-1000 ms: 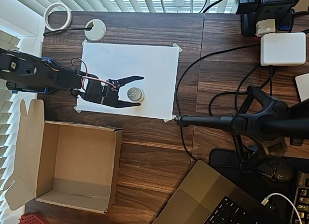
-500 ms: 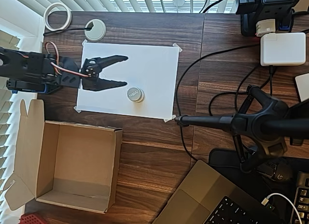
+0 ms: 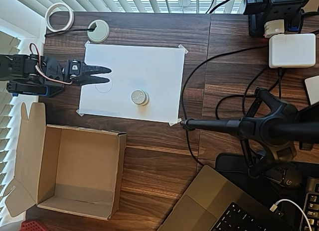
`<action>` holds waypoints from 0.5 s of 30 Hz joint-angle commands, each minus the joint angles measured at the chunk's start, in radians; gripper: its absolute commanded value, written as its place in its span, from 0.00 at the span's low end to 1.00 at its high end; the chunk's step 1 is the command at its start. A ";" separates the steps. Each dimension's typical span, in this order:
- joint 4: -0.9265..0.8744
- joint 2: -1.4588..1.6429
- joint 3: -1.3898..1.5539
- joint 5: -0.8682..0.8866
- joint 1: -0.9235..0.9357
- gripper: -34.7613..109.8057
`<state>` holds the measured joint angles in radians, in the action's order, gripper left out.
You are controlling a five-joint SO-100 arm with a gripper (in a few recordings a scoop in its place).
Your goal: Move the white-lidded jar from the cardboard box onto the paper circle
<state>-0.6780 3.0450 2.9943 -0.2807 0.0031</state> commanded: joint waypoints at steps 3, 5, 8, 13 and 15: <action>-0.176 0.144 0.026 0.012 -0.014 0.32; -0.232 0.181 0.043 0.012 -0.018 0.30; -0.313 0.229 0.057 0.028 -0.018 0.28; -0.419 0.282 0.061 0.031 -0.018 0.24; -0.442 0.302 0.061 0.041 -0.025 0.24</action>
<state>-1.0738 3.2889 3.0741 -0.2408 0.0046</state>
